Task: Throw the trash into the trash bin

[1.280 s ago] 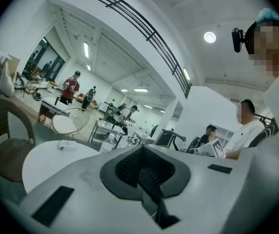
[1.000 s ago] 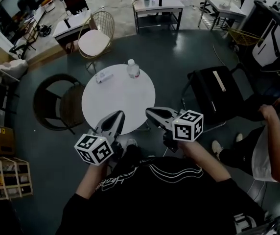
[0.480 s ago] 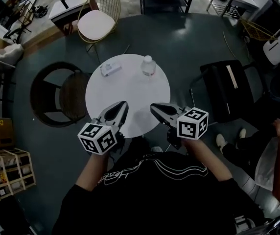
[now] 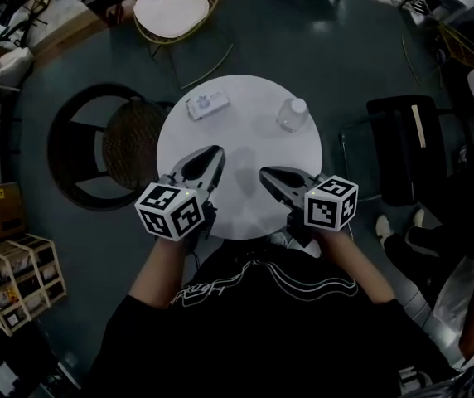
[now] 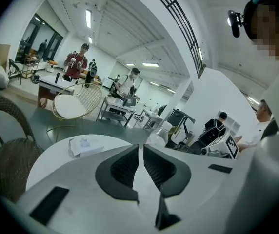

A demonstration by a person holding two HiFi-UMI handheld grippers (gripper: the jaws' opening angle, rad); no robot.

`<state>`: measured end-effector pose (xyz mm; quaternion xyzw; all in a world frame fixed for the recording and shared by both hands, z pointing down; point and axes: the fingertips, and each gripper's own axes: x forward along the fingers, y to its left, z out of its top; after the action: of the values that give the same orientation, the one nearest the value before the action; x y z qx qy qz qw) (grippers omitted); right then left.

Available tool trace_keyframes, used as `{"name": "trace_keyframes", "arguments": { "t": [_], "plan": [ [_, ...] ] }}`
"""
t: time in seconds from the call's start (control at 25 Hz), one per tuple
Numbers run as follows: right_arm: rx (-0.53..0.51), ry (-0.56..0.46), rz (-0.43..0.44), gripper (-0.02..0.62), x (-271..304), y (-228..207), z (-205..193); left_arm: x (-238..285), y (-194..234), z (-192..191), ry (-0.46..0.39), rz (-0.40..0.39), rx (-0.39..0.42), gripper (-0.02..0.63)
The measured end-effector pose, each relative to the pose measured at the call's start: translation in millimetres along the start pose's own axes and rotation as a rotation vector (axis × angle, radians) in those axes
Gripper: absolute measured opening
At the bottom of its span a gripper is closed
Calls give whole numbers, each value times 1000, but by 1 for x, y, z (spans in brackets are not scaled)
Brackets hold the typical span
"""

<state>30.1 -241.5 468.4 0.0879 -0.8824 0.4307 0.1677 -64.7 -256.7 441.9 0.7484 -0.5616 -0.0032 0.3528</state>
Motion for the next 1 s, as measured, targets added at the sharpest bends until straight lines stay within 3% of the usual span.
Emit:
{"name": "trace_keyframes", "arguments": {
  "t": [0.2,0.28,0.52,0.76,1.0],
  "plan": [
    [30,32,-14,35,27,-14,-1,19,38,17,2,10,19,102],
    [41,36,-27,35,34,-20,1,26,53,22,12,25,63,153],
    [85,32,-73,35,41,-42,1,58,91,16,128,43,337,285],
    [133,64,-97,35,44,-53,-16,85,132,11,225,96,560,301],
    [150,71,-130,35,41,-61,-22,109,162,-17,387,54,687,316]
  ]
}}
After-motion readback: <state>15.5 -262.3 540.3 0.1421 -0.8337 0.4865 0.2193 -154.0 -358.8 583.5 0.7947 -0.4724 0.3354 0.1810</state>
